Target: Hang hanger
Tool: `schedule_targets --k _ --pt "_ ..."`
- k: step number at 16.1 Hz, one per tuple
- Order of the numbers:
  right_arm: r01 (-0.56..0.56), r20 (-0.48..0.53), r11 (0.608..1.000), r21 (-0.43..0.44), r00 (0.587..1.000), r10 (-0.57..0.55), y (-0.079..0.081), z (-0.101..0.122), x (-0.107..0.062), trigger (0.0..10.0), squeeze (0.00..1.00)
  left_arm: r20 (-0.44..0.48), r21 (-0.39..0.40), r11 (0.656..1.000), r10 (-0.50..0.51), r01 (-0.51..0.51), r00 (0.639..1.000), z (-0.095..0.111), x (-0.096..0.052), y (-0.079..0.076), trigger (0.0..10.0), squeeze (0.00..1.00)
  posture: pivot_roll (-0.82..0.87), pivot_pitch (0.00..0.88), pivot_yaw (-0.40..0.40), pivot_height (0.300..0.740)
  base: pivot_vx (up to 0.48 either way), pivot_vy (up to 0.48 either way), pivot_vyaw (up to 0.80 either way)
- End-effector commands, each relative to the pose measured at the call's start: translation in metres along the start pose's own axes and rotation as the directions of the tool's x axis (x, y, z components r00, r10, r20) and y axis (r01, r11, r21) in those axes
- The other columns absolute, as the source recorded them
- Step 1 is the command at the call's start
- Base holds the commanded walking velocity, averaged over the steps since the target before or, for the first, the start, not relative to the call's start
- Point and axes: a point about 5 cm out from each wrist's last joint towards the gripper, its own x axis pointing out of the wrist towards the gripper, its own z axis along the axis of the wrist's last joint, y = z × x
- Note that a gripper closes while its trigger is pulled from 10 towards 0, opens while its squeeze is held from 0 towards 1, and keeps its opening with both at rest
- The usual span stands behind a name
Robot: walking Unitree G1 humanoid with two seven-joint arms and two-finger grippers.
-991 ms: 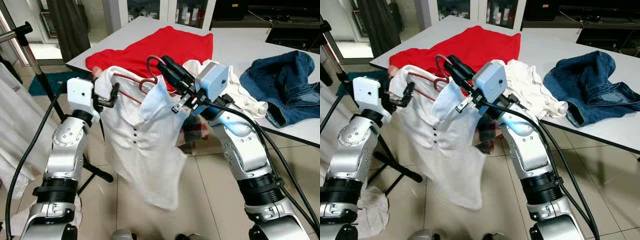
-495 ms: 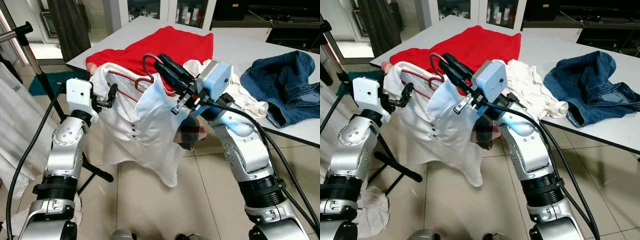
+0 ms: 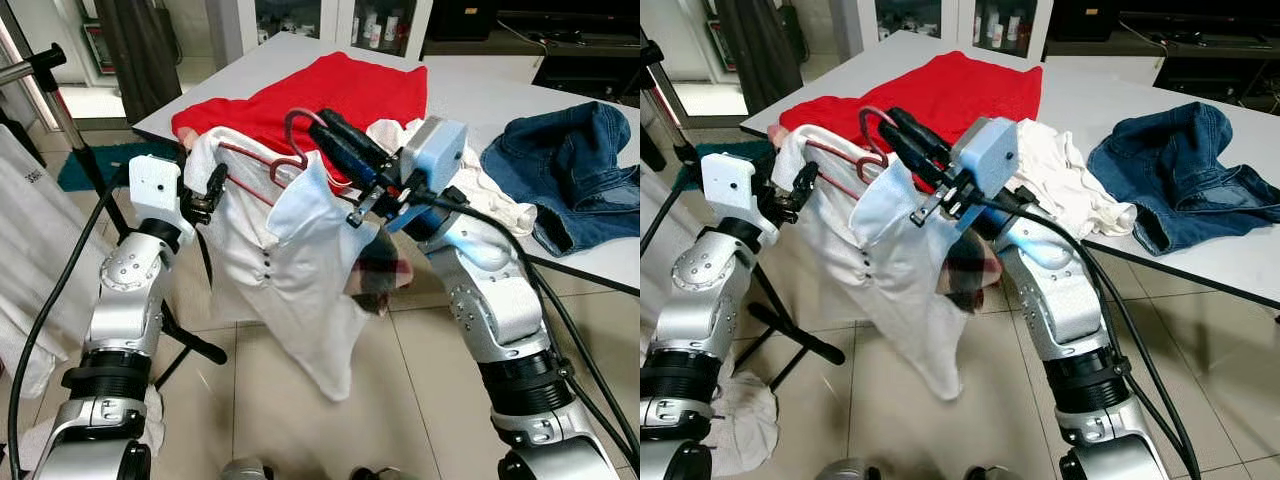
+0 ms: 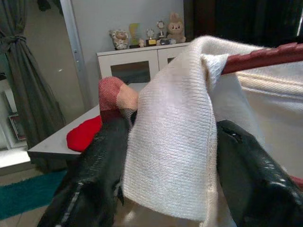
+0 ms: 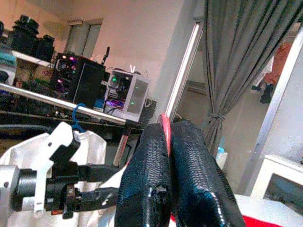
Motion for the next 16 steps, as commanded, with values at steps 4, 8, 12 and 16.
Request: schedule_targets --k 4,8,12,16 --pt "0.003 0.044 1.000 0.025 0.999 -0.005 -0.010 0.013 -0.006 0.0 0.13 0.014 -0.006 1.000 -0.019 0.019 1.000 0.000 -0.004 0.004 0.0 0.00 0.07 0.000 -0.010 0.740 0.000 0.000 0.00" --pt "-0.022 0.037 0.998 0.057 0.999 0.020 -0.013 0.016 -0.011 0.0 0.13 0.021 0.001 0.999 -0.036 0.036 0.999 0.000 -0.006 0.006 0.0 0.00 0.07 0.000 -0.010 0.740 0.000 0.000 0.00" --pt "-0.114 -0.117 0.991 0.064 0.986 0.121 -0.015 -0.007 -0.036 0.0 0.13 0.056 0.029 0.999 -0.041 0.039 0.998 0.011 -0.004 0.013 0.0 0.00 0.07 0.000 -0.011 0.740 0.000 0.000 0.00" --pt "-0.115 -0.209 0.993 -0.029 0.972 0.106 -0.022 -0.017 -0.042 0.0 0.13 0.051 0.039 0.996 -0.077 0.075 0.996 0.009 -0.005 0.010 0.0 0.00 0.07 0.000 -0.003 0.740 0.000 0.000 0.00"
